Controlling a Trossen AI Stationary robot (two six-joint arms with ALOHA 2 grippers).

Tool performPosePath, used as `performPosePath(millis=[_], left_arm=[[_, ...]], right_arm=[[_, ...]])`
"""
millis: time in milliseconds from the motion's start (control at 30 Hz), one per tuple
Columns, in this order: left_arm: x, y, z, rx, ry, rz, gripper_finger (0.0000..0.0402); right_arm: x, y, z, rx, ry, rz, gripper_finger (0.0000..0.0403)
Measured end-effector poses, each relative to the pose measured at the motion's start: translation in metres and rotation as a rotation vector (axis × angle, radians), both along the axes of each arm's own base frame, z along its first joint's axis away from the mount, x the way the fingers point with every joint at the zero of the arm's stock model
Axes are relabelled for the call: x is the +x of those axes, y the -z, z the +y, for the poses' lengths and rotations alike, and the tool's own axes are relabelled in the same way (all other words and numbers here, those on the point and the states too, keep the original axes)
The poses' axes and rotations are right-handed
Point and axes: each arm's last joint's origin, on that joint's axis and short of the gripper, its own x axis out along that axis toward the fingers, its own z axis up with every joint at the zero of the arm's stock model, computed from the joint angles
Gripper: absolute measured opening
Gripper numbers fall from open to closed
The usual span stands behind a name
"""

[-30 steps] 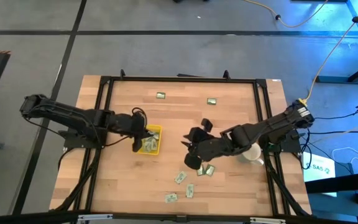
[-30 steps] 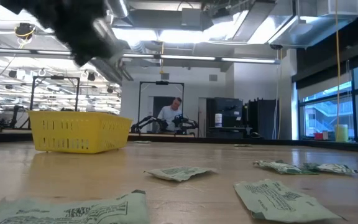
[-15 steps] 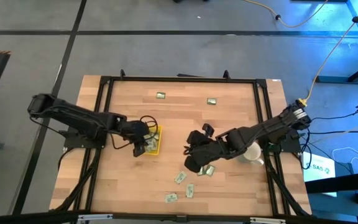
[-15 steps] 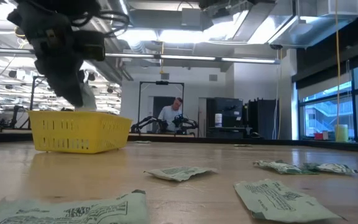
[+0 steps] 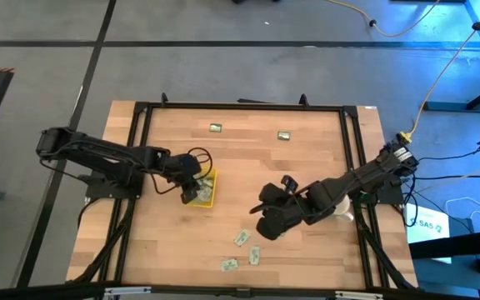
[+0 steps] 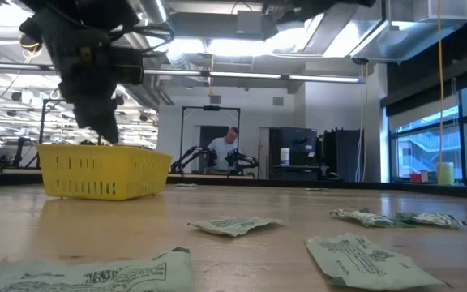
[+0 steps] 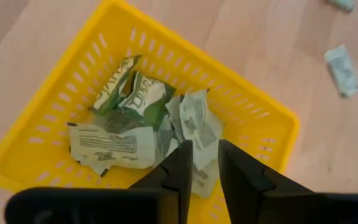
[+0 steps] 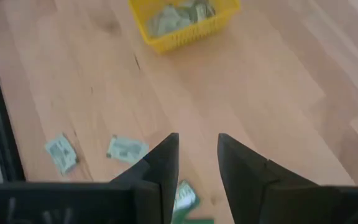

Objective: Pick and place Stevia / Truvia into bins
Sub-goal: Put the green packet into the yellow bin

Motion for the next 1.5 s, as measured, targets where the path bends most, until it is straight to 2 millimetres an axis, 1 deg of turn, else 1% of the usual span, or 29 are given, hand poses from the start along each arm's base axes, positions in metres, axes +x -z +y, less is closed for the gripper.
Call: performPosePath(millis=[200, 333, 400, 567, 767, 833, 900, 1000, 1167, 1267, 1400, 1500], left_arm=[[-0.001, -0.026, 0.007, -0.011, -0.027, -0.119, 0.0083], [-0.003, -0.042, 0.008, -0.010, -0.033, -0.214, 0.0082], [-0.003, -0.049, 0.008, -0.009, -0.033, -0.270, 0.0081], [-0.002, -0.061, 0.008, -0.008, -0.032, -0.381, 0.0079], [-0.002, -0.063, 0.008, -0.008, -0.031, -0.398, 0.0078], [-0.002, -0.063, 0.008, -0.007, -0.032, -0.398, 0.0077], [-0.002, -0.062, 0.008, -0.002, -0.025, -0.398, 0.0078], [-0.002, -0.062, 0.008, 0.013, -0.012, -0.399, 0.0079], [-0.002, -0.062, 0.008, 0.018, -0.008, -0.399, 0.0077], [-0.002, -0.062, 0.008, 0.018, -0.008, -0.399, 0.0079], [-0.002, -0.062, 0.008, 0.018, -0.008, -0.399, 0.0078], [-0.002, -0.062, 0.008, 0.018, -0.008, -0.399, 0.0075]], right_arm=[[-0.011, 0.003, 0.006, 0.034, 0.066, 0.049, 0.0114], [-0.013, 0.006, 0.009, 0.122, 0.112, 0.084, 0.0112], [-0.011, 0.012, 0.010, 0.144, 0.125, 0.119, 0.0108], [-0.002, 0.035, 0.016, 0.158, 0.132, 0.215, 0.0093], [0.013, 0.071, 0.019, 0.222, 0.131, 0.373, 0.0084], [0.015, 0.083, 0.021, 0.247, 0.138, 0.439, 0.0083], [0.015, 0.093, 0.021, 0.243, 0.181, 0.492, 0.0083], [0.012, 0.100, 0.020, 0.221, 0.229, 0.554, 0.0083], [0.012, 0.103, 0.019, 0.218, 0.231, 0.558, 0.0083], [0.007, 0.114, 0.015, 0.204, 0.242, 0.601, 0.0083], [-0.003, 0.131, 0.009, 0.233, 0.237, 0.703, 0.0083], [-0.002, 0.139, 0.009, 0.269, 0.224, 0.690, 0.0083]])
